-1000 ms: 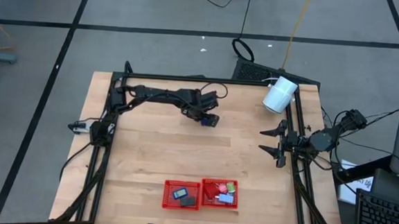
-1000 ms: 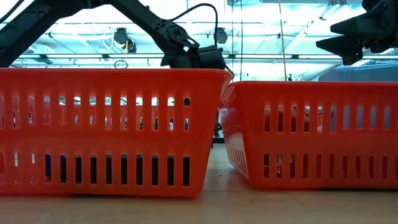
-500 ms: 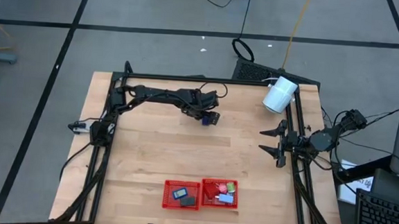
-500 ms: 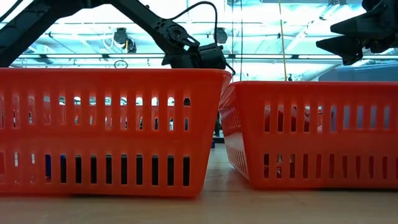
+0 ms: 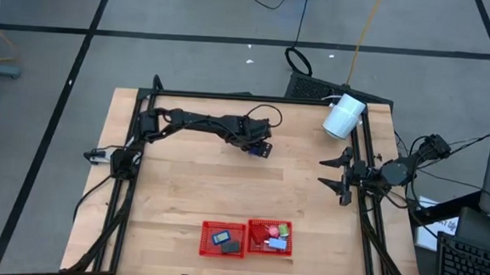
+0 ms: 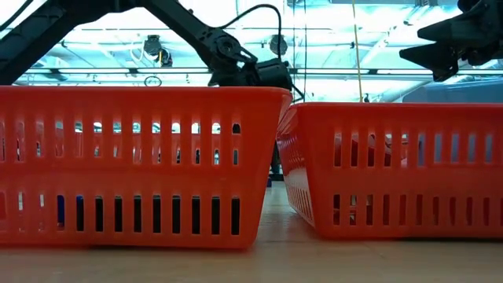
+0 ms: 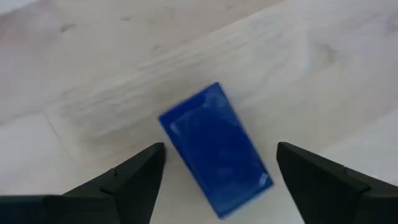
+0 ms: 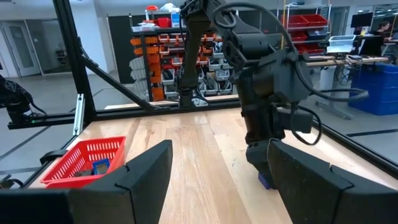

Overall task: Pick & Place Office items
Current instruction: Put the blue digital timer into the left red bin

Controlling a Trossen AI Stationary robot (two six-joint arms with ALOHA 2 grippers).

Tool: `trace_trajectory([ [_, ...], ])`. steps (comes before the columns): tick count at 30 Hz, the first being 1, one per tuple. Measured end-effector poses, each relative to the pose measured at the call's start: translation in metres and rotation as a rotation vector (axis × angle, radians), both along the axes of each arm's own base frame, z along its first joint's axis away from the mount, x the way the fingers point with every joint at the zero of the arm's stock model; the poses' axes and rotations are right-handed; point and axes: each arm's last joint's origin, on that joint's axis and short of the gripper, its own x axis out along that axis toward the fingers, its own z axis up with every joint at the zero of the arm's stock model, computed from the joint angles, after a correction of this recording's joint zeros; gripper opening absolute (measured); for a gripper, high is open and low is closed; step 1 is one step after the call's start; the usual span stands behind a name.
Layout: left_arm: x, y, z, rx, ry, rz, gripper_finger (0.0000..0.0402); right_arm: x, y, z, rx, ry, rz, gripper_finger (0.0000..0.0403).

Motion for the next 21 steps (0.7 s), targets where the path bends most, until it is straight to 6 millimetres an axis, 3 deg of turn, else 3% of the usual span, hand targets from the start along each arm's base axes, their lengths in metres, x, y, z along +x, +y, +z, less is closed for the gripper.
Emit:
trace_trajectory([
  [12, 0.001, 0.0, -0.01, -0.018, 0.028, -0.039, 0.0305, 0.0, 0.0, 0.0, 0.014, -0.003, 0.002, 0.0254],
  [21, -0.003, 0.0, -0.012, 0.0, 0.075, -0.09, 0.0194, 0.0, 0.0, 0.0, 0.016, -0.002, 0.002, 0.0254],
])
